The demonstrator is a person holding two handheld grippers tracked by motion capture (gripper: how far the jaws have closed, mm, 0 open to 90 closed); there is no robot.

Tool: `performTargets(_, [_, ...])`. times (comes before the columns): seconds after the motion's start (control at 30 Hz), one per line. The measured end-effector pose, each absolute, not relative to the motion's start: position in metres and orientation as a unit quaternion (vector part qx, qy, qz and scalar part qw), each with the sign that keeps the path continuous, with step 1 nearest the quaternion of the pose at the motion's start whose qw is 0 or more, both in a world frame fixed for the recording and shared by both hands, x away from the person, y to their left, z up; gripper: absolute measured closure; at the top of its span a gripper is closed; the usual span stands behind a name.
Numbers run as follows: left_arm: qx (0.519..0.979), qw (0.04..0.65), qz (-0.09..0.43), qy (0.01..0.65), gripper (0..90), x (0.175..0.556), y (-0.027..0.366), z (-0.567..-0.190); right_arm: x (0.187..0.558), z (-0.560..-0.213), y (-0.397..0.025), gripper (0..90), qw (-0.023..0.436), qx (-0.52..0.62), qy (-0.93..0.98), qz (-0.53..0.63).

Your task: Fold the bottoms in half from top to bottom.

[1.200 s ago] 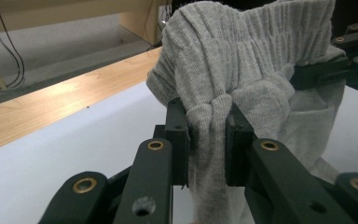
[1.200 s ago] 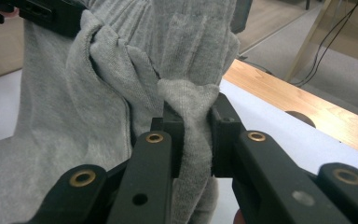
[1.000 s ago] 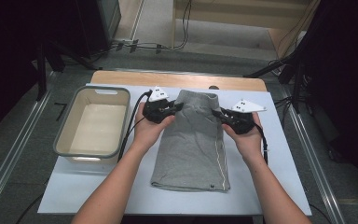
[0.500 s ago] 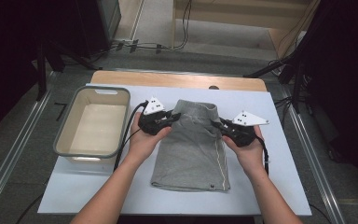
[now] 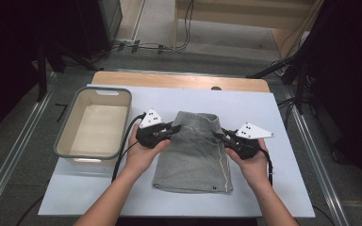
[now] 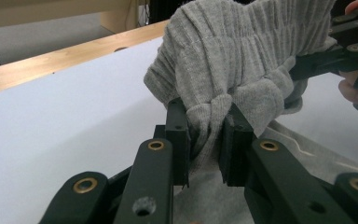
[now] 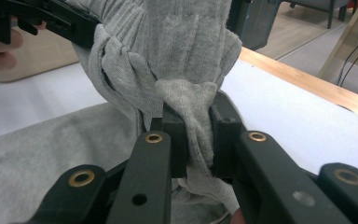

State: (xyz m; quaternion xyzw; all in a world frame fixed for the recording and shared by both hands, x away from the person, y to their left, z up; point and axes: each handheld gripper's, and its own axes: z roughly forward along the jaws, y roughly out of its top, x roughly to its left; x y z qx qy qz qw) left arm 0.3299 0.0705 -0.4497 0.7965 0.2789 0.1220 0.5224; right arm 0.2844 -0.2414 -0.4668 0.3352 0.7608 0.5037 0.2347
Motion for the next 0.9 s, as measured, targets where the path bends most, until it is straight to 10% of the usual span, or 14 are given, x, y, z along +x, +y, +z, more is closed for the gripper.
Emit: performTargets(0.9, [0.816, 0.501, 0.114, 0.264, 75.2, 0.281, 0.075, -0.483, 0.241, -0.499, -0.242, 74.2, 0.223, 0.316, 0.782, 0.488])
